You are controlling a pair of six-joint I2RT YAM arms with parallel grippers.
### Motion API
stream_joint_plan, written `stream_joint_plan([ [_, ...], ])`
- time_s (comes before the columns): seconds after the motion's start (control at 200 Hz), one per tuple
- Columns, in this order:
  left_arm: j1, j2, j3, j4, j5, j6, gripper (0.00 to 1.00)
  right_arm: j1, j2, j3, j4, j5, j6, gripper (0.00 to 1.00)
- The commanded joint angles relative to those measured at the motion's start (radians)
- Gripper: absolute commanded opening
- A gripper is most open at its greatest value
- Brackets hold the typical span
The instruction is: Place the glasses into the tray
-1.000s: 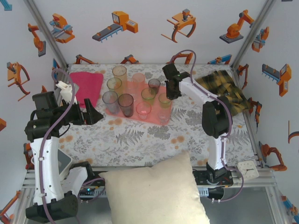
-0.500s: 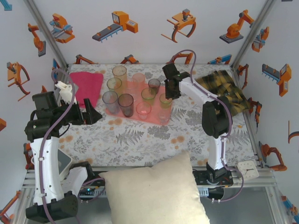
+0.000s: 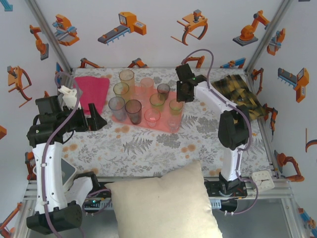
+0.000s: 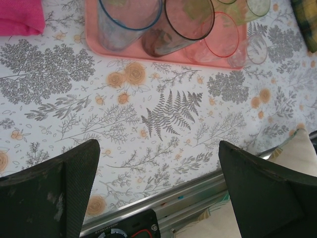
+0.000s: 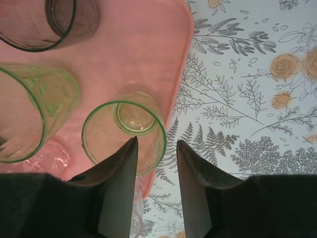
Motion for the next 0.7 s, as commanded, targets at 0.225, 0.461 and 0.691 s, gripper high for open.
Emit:
stream_joint_plan([
  [0.225,0.014,0.051,0.088,-0.009,-0.136,-0.011,0.97,-0.017,-0.263,-0.161,0.069,0.053,-0.005,0.39],
  [0.461,0.021,0.105,0.109,0.000,-0.152,-0.023,0.97,-0.026,-0.471,-0.322,0.105,0.068,0.007,0.40],
  [0.691,0.031,0.120,0.063,0.055,-0.156,-0.061,0.97,-0.028,-0.618,-0.473,0.129,0.049,0.054,0.40],
])
